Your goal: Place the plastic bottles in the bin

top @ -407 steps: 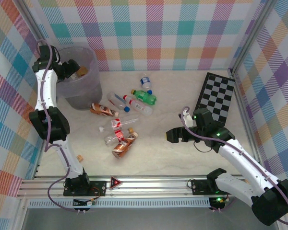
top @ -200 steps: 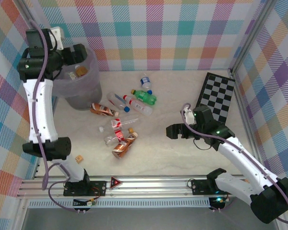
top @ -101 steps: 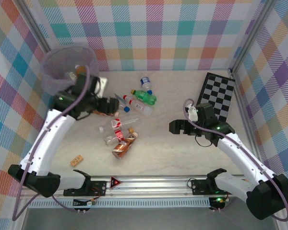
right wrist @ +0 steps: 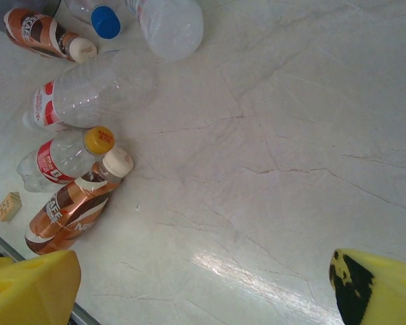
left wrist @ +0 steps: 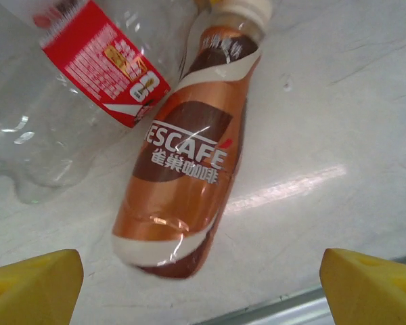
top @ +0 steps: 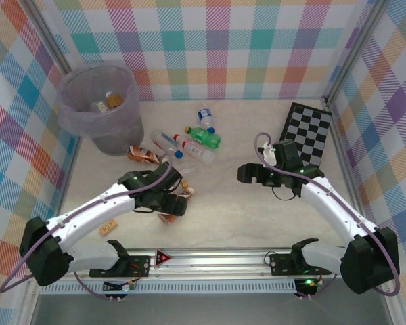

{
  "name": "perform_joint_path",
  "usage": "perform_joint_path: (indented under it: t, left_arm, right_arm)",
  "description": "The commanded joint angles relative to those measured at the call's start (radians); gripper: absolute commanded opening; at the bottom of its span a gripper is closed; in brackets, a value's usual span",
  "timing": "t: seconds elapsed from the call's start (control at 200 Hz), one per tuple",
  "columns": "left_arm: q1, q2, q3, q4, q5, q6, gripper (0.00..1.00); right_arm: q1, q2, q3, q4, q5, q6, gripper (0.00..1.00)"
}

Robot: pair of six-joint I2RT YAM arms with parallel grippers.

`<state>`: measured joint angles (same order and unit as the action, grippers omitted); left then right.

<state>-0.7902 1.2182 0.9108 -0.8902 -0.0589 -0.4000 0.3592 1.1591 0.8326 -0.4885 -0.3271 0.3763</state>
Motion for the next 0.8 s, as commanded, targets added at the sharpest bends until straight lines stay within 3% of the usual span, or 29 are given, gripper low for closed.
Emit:
perform_joint_path:
  t: [0.0,0.325,0.51,0.795]
  left_arm:
    - [-0.015,0.038,-0.046,0.134,-0.028,-0.041,0.9]
    - [-0.027,0.143,-0.136,0.292,-0.004,-0.037,0.81]
    - [-0.055,0.191,-0.129,0.312,-0.006,-0.046,0.71]
    - [-0.065,0.14,-0.083,0.261,0.027,-0.058,0.56]
  right_arm:
    - [-0.007,0.012,0.03,0.017,-0.03,0.005,0.94]
    - [-0.006,0.012,0.014,0.022,-0.041,0.006,0.94]
    - [-0.007,0.008,0.01,0.02,-0.037,0.003,0.94]
    - [-0.007,-0.013,-0.004,0.019,-0.022,0.005,0.94]
